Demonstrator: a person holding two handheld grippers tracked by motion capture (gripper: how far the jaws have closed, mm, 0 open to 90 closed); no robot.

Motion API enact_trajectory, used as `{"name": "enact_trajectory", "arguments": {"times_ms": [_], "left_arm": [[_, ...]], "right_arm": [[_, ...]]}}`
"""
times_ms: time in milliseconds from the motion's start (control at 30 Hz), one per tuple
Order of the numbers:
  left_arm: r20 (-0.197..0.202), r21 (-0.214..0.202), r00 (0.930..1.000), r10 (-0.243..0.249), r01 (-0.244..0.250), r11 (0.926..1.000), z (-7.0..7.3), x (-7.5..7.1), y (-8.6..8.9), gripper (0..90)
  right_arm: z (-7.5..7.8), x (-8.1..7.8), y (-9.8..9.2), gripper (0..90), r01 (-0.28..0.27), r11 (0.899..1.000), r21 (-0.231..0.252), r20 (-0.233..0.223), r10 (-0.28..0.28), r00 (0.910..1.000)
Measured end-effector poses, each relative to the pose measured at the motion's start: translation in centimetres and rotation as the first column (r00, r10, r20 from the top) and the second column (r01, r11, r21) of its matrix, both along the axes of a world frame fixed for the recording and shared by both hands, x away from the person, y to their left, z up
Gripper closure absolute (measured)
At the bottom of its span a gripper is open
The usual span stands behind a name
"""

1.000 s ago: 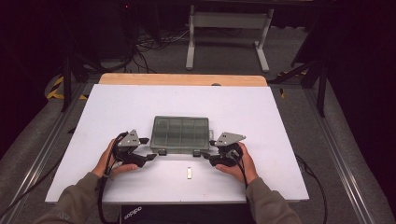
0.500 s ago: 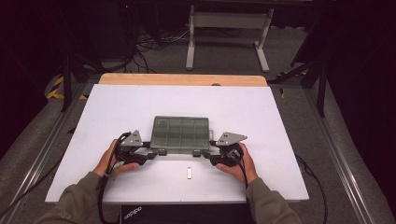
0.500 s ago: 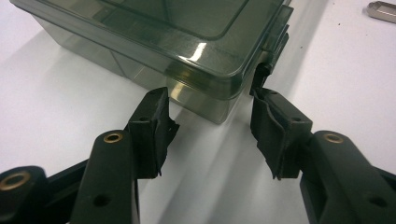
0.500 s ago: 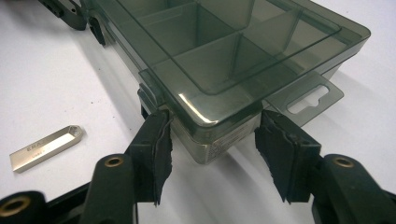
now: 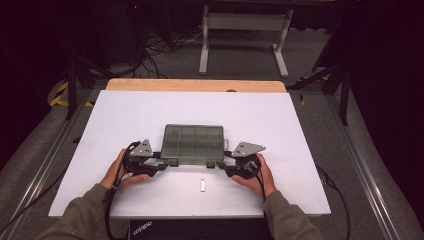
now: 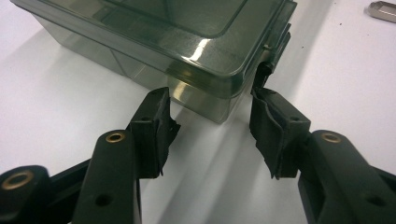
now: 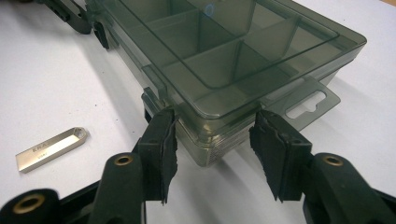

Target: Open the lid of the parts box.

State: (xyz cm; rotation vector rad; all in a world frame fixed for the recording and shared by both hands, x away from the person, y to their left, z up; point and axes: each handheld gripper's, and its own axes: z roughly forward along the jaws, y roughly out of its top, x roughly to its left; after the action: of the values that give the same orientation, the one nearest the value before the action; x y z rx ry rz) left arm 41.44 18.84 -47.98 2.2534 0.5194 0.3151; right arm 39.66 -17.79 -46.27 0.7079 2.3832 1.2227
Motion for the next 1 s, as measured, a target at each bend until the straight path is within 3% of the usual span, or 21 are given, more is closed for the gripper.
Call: {"name": "enact_trajectory", "arguments": {"times_ms": [167, 367, 500, 533, 633, 1000], "left_arm": [[0.017, 0.004, 0.9999, -0.002, 0.002, 1.0000, 0.0, -0.2, 0.0, 50.1], [0.031, 0.017, 0.9995, -0.010, 0.009, 0.9998, 0.4, -1.2, 1.4, 53.3], [0.066, -0.002, 0.9978, -0.003, 0.003, 1.0000, 1.0, -1.6, 2.3, 71.7], [0.080, 0.012, 0.9967, -0.015, 0.014, 0.9998, 1.1, -1.6, 2.2, 71.7], [0.093, 0.017, 0.9951, -0.034, 0.033, 0.9993, 1.2, -1.7, 1.9, 83.5], [0.105, 0.017, 0.9936, -0.042, 0.040, 0.9990, 1.5, -1.8, 1.8, 87.6]], "right_arm": [[-0.1, 0.0, -0.1, 50.9, 0.001, 1.000, 0.009, -0.003, -0.001, 1.0000], [-0.2, -0.1, -0.2, 51.6, 0.002, 1.000, 0.008, 0.001, -0.002, 1.0000], [-0.1, -0.1, -0.2, 52.7, -0.001, 1.000, 0.007, 0.004, 0.001, 1.0000], [-0.1, -0.1, -0.2, 52.7, -0.002, 1.000, 0.006, 0.004, 0.002, 1.0000], [-0.1, -0.1, -0.2, 53.7, -0.003, 1.000, 0.005, 0.004, 0.003, 1.0000], [0.0, -0.2, -0.3, 56.6, -0.003, 1.000, 0.005, 0.008, 0.003, 1.0000]]}}
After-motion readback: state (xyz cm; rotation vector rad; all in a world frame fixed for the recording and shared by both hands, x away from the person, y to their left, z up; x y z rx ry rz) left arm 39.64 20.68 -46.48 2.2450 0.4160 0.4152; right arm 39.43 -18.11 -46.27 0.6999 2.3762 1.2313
